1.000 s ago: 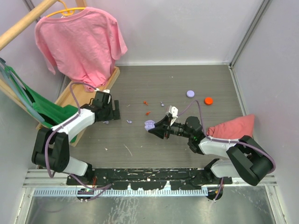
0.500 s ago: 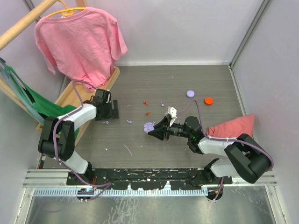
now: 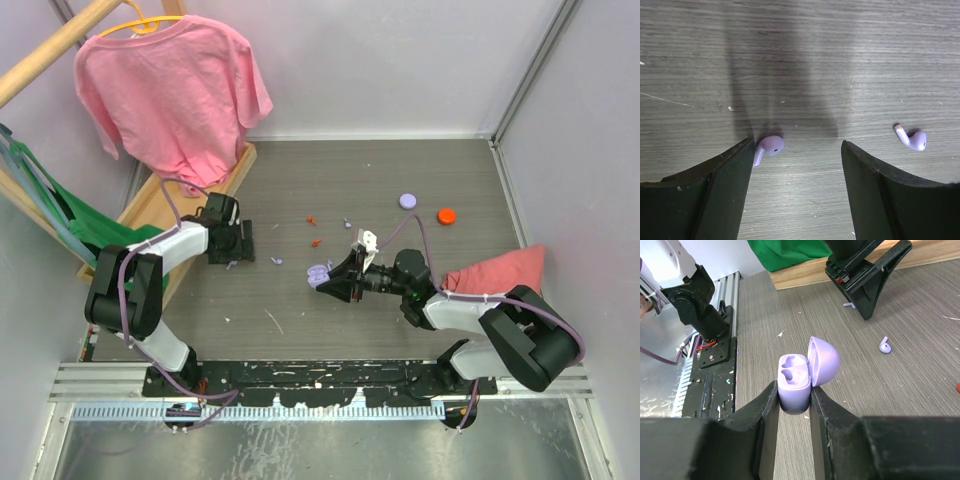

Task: Insert the wireless bluetooth earbuds into the charging case
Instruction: Pick up the earbud from the center of the board.

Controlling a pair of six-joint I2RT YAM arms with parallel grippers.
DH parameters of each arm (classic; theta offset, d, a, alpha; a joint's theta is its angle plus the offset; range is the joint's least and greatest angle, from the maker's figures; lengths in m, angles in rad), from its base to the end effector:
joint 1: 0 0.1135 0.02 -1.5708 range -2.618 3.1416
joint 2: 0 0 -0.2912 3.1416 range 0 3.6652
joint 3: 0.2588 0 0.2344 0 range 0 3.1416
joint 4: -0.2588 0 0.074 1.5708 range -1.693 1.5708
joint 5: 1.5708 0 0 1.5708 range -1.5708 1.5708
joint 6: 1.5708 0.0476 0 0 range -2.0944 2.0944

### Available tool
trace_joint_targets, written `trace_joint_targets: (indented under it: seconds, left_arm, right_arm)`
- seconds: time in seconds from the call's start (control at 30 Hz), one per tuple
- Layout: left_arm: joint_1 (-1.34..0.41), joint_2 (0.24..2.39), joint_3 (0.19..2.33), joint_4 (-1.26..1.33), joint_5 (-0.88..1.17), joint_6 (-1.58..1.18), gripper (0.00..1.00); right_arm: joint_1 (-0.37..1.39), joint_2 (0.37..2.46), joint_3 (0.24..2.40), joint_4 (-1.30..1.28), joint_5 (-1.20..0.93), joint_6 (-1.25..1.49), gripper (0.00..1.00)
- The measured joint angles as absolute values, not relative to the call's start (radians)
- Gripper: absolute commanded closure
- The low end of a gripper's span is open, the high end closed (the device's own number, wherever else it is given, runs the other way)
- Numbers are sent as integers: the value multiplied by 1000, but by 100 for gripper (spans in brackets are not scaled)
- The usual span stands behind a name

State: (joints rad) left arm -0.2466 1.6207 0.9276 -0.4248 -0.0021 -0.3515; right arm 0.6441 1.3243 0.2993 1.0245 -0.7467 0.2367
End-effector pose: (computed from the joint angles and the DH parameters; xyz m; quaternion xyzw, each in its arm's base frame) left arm 0.2913 -0.0732 0.1964 -0.0513 0.9731 -0.0652 0.2149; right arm 0.1619 0.1620 0.2333 -0.3857 0.5928 0.5140 0.4855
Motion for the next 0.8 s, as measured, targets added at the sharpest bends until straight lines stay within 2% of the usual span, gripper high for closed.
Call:
trace_joint_targets:
  seconds: [0.17,0.37,0.8]
  left_arm:
    - [-247,1597,904,-434,49,-373,36]
    - [-247,1544,892,-464,62,-382,36]
    - [-247,1642,985,-538,-41,-377,53]
  right_arm:
    - [644,1324,299,1024,-747,238,99]
    - [644,1324,299,1023,-746,238,99]
    - [644,1324,305,1011,-746,238,99]
